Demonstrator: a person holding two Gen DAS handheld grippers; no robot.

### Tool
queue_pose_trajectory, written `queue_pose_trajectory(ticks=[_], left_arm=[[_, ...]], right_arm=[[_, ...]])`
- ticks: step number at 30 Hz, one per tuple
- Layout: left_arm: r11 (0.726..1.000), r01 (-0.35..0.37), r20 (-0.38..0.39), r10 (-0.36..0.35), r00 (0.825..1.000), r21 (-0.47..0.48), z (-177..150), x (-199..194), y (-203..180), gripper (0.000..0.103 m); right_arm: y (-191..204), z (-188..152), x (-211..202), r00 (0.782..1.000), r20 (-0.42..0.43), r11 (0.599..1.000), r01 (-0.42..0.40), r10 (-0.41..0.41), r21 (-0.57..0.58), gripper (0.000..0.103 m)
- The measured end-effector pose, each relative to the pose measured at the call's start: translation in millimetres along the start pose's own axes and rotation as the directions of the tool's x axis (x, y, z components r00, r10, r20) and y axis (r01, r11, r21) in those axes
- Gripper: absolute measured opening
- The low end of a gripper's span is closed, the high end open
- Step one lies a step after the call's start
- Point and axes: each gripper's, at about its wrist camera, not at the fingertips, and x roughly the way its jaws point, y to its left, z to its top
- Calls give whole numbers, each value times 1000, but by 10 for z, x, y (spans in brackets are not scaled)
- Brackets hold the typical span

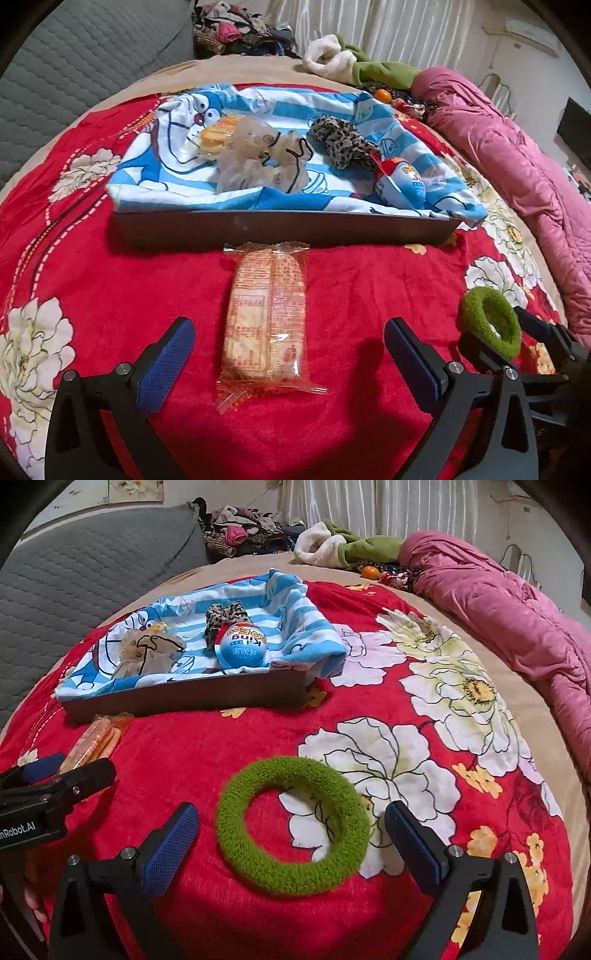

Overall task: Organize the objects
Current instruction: 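Move the left tool toward the biscuit packet while the right tool approaches the green ring, then grasp the biscuit packet with the left tool while the right tool grasps the green ring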

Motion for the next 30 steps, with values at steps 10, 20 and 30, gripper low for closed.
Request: queue_pose_trajectory(ticks=[10,20,30], left_arm=[[998,61,-24,-61,998,1,-1,27,-20,62],[993,111,-11,-110,994,29,-33,-14,-76,41],[994,102,17,-103,995,28,-53,-142,-62,40]], right_arm=[[0,-11,41,1000,-13,1000,-25,25,5,70],[49,-24,2,998,-12,998,-54,54,-16,38],[90,-52,-150,994,17,994,-108,108,-13,25]])
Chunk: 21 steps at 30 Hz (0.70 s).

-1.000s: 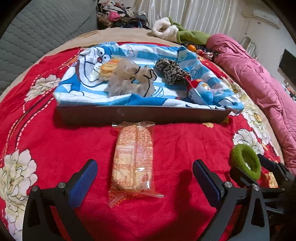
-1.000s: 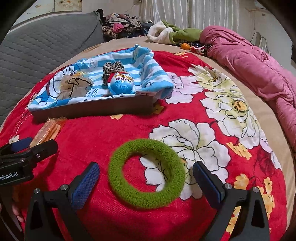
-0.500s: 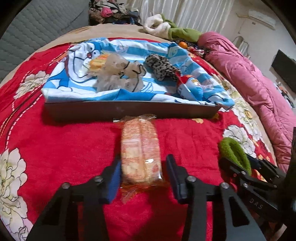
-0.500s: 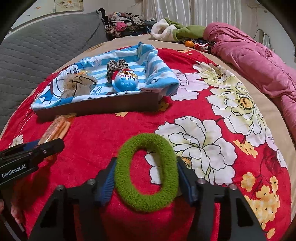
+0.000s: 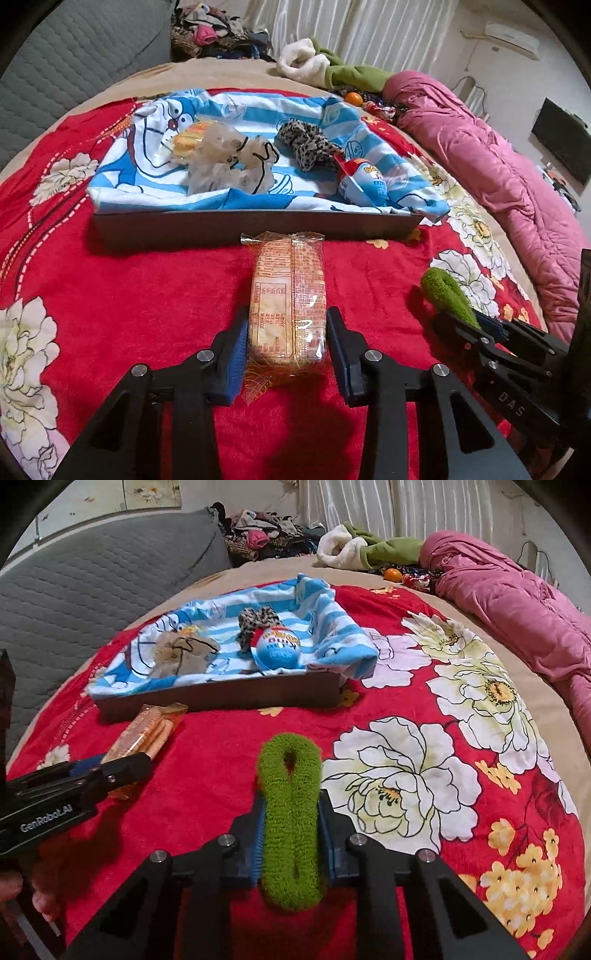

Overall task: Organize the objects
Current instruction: 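Grasp the biscuit packet with the left tool while the right tool grasps the green ring, then lift and carry the biscuit packet and green ring over the striped cloth in the tray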

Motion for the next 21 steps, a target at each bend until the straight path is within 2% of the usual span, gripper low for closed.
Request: queue_pose_trajectory(ticks=[9,21], left_arm=[[1000,-17,35,17,999,8,-32,-278,-21,40],[999,-48,114,45,992,20,-55,-921,-10,40]], right_arm=[[240,42,-280,999,43,999,-26,27,-38,25],[582,95,-810,992,125,997,-26,36,-77,25]])
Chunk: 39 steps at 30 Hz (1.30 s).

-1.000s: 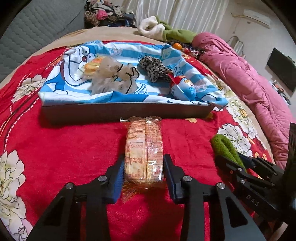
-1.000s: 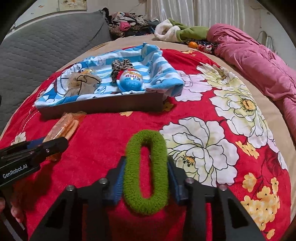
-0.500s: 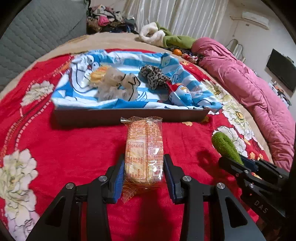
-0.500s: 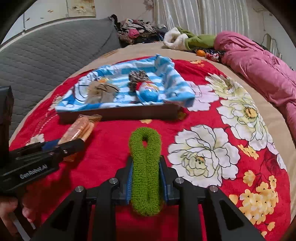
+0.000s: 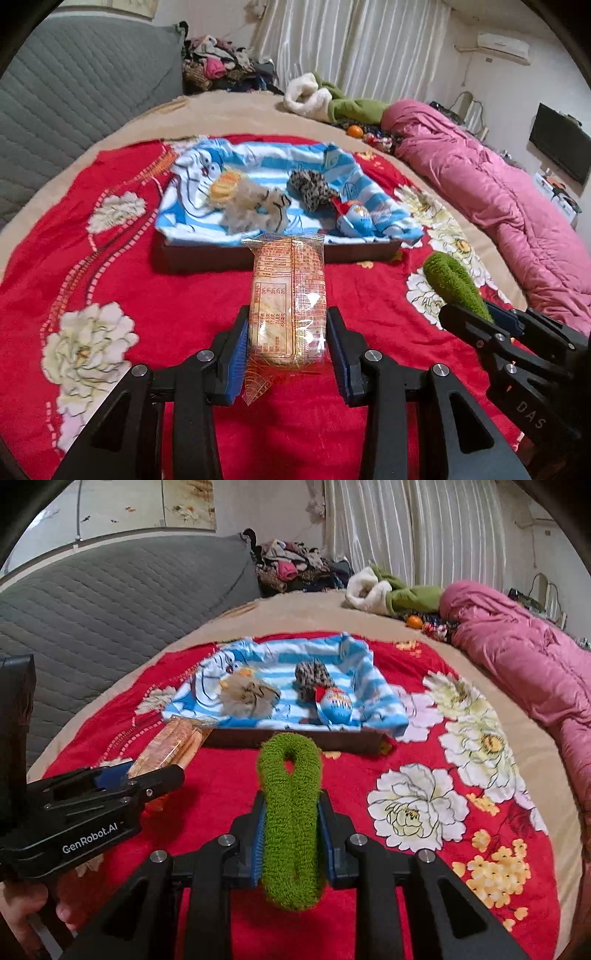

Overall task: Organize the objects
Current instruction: 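Lift and carry the biscuit packet and green ring over the striped cloth in the tray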

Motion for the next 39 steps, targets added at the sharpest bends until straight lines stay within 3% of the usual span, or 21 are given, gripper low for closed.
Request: queue_pose_trajectory(ticks=[20,39], left_arm=[[1000,-21,159,19,987,12,214,-1045,19,40],[998,-58,216,53,975,20,611,-1157,69,40]], right_arm=[[500,357,-838,988,152,996,1,12,-85,25],[548,832,-948,972,232,995,-2,26,-104,25]])
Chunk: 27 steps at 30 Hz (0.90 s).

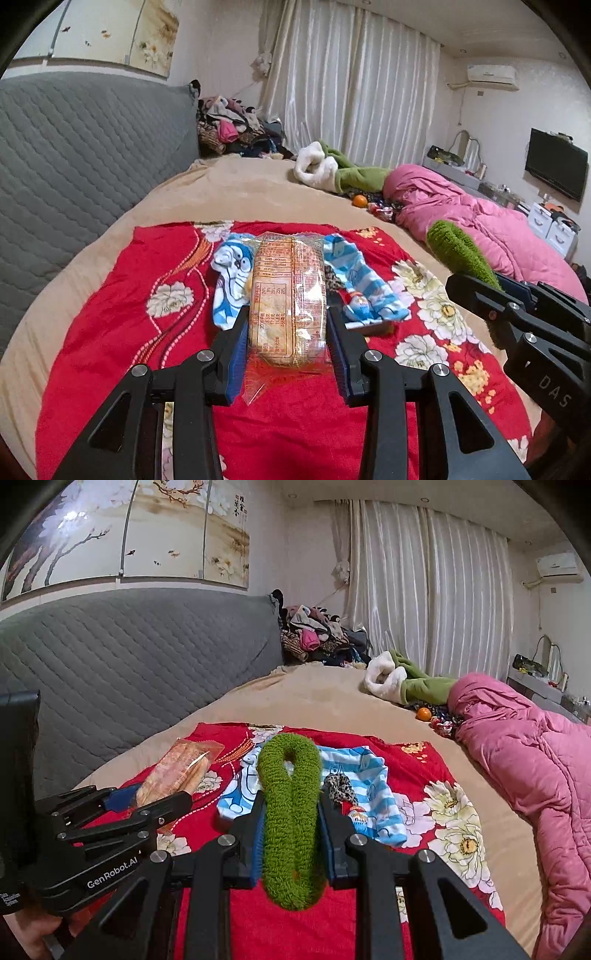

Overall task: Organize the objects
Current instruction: 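Lift and carry the biscuit packet and green ring over the striped cloth in the tray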

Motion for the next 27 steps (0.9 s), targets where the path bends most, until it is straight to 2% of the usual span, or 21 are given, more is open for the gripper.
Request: queue_pose_trajectory(ticks=[27], left_arm=[[1000,-18,21,18,1000,4,515,492,54,40]], right_arm=[[-174,318,492,1000,11,1000,-2,2,9,25]])
